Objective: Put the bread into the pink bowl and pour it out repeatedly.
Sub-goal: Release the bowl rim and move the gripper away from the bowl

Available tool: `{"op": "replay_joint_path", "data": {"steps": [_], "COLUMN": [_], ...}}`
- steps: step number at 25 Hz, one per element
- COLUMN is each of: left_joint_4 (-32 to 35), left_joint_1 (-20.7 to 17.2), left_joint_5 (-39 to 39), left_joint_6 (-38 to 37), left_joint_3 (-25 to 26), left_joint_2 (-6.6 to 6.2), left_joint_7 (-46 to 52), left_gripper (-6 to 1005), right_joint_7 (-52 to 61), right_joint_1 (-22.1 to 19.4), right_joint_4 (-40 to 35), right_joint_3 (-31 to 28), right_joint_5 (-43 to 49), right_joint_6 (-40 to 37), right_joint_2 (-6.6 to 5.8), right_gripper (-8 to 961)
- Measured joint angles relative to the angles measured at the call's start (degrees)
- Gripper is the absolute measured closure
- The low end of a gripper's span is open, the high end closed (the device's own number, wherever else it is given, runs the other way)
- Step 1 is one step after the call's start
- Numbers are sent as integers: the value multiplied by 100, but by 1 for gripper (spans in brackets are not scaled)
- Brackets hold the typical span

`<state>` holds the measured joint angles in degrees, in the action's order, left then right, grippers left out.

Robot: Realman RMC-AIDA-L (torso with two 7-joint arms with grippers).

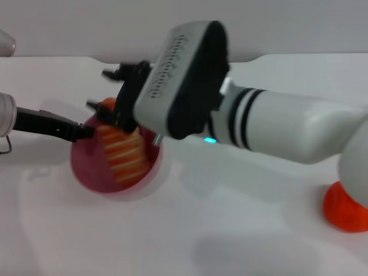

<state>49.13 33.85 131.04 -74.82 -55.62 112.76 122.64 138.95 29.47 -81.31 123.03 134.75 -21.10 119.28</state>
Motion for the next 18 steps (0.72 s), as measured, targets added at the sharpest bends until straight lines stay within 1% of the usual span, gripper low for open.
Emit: {"op": "replay_joint_path", "data": {"steps": [2, 4, 6, 12, 18], "left_joint_4": [14, 58, 112, 154, 158], "left_joint_1": [-2, -2, 0, 90, 186], "left_joint_5": [60, 136, 194, 409, 589], "left_joint_6": [-42, -70, -109, -188, -199], "left_joint_3": [-1, -1, 0, -17, -98], "left_joint_2": [-11, -13, -4, 53, 69], "left_joint_7": [62, 121, 160, 331, 517], "left_gripper": [954, 954, 954, 954, 954], "right_joint_7": [-410, -773, -946, -745, -281], "right_joint_1": [-356, -717, -912, -986, -1045], "right_joint_4": [-202, -365, -368, 337, 966], "right_joint_3": [-78, -118, -127, -198, -157], "right_joint_5": [4, 5, 5, -63, -67], "right_joint_6": [442, 1117, 1807, 3238, 4265], "right_joint_2": [36, 58, 60, 51, 17], "right_gripper": [422, 411, 400, 394, 394]}}
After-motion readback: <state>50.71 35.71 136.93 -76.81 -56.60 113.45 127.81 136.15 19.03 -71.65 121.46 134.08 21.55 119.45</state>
